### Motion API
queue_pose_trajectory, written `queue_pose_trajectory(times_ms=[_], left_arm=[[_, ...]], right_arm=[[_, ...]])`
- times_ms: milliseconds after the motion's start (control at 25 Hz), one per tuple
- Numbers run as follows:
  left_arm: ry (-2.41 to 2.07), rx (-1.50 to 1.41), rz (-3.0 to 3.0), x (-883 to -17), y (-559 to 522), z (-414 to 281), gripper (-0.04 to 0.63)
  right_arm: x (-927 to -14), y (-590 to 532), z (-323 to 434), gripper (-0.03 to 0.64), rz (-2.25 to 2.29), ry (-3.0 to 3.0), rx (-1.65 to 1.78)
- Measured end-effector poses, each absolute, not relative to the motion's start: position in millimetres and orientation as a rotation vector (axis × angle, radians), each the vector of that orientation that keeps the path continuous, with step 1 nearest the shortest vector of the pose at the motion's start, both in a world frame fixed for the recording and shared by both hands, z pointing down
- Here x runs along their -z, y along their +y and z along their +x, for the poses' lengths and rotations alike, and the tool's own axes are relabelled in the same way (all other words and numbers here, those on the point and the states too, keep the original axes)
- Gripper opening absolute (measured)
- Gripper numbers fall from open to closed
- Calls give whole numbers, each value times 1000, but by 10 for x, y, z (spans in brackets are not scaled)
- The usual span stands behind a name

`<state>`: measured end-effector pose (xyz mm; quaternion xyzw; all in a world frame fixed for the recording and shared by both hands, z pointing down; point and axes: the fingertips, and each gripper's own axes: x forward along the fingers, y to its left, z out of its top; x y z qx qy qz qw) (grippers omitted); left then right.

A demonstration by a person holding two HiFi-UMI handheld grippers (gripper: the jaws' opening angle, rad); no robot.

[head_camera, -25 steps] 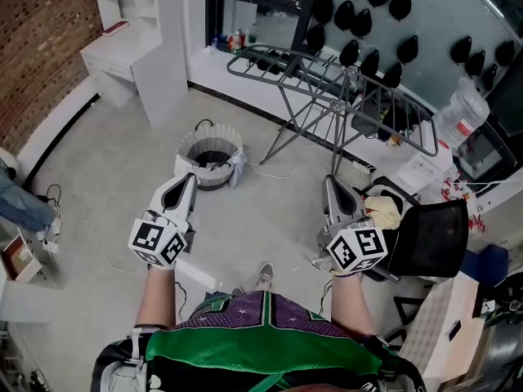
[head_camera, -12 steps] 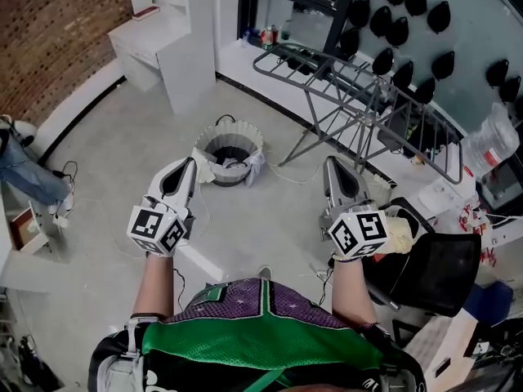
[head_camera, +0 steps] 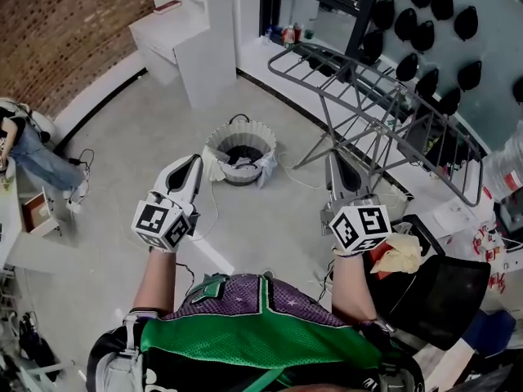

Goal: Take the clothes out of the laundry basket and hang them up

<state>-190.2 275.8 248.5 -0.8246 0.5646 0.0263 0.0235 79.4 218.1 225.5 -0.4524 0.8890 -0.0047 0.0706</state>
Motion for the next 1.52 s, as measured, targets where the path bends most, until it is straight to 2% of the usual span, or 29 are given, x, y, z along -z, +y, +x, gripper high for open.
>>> queue_pose_trajectory(times_ms=[280,720,1240,1280,1360,1400,1520], left_arm=[[1811,4,-2482,-2564,2669,-1826,18],[1932,98,-2440,-2882,2528,-2104,18],[1895,37,-2447,-2975,1839,-2589,20],[1876,38,-2453,-2965,1771,-2613,32],[1831,45,-2476,-2958,1640,-2646,139],[1812,50,-2484,-2960,1575,-2662,172],[1763,99,-2496,-3026,1387,-2716,217]], right_arm=[[-2531,1969,881,0,-1291,2704,108],[-2753,1807,663,0,-1211,2752,197],[-2752,1263,119,0,-1186,2805,154],[-2728,1206,73,0,-1177,2806,144],[-2696,1090,-7,0,-1170,2808,133],[-2689,1032,-38,0,-1171,2809,132],[-2690,867,-124,0,-1171,2810,131]])
